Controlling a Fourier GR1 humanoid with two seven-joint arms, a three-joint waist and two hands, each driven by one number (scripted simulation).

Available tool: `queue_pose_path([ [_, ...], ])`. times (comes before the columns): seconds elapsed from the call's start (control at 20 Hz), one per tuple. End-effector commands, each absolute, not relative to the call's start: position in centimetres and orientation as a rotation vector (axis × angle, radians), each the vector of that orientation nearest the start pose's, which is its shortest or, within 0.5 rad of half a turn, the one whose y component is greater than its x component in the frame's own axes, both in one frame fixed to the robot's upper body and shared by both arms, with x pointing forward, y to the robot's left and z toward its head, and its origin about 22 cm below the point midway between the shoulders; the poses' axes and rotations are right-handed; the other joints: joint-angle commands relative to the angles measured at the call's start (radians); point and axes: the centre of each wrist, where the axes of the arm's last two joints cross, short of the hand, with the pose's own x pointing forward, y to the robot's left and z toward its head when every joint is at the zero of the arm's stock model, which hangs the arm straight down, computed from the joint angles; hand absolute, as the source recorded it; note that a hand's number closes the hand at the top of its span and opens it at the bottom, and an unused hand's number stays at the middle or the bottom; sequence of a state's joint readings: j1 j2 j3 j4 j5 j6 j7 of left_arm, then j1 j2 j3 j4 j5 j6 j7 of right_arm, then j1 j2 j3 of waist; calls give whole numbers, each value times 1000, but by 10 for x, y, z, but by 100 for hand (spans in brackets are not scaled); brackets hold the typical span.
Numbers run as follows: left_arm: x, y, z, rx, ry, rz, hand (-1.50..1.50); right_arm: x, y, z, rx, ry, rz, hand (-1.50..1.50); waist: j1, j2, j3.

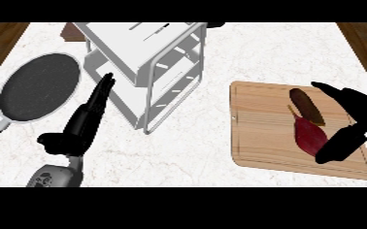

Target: Pick the pear from the cutting board and place it in the tiered basket

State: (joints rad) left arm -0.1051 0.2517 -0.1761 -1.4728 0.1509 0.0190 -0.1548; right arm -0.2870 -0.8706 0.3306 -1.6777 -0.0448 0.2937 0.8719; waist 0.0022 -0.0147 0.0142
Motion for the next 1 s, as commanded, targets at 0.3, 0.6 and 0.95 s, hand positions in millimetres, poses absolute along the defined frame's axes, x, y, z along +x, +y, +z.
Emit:
queue_pose_path([
  [0.3,257,237,-16,-70,-1519,-236,0,285,-295,111,-644,-674,891,-150,-1,16,-15],
  [0.6,261,222,-10,-87,-1539,-234,0,274,-320,70,-605,-682,907,-150,-2,17,-13],
  [0.95,257,237,-14,-90,-1542,-229,0,280,-298,42,-580,-704,883,-150,5,17,-14],
])
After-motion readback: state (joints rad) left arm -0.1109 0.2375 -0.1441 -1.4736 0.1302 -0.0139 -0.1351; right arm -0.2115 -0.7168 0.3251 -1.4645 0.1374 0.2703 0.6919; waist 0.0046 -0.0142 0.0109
